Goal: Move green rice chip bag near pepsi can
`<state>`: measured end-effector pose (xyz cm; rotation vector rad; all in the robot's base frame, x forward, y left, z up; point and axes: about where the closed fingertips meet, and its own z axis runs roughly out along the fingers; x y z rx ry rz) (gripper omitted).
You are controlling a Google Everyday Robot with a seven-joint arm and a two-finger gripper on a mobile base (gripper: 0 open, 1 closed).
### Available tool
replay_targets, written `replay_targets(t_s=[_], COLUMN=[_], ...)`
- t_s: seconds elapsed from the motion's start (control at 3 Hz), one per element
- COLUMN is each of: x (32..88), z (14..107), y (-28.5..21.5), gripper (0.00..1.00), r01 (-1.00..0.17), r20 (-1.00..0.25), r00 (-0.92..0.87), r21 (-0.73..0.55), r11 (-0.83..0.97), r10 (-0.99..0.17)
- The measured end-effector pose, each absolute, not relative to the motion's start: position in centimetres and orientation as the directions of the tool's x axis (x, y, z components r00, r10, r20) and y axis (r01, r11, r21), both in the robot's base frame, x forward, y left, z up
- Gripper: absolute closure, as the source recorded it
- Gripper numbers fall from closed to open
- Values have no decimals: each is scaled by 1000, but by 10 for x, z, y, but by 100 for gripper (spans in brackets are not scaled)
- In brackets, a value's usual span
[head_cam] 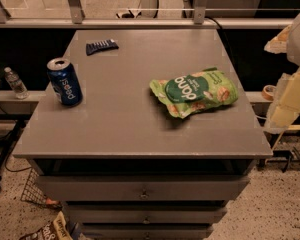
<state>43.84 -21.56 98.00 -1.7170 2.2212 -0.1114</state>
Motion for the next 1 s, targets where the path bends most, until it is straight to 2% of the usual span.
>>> replay_targets(t_s=[0.33, 1.0], x=[438, 484], z=[980, 933], y=[-216, -187], gripper=[0, 0], r01=[-927, -944], r20=[-211, -204], r00=[-219, -76], r21=[-260, -301], r11=[270, 136], r10=[-953, -976])
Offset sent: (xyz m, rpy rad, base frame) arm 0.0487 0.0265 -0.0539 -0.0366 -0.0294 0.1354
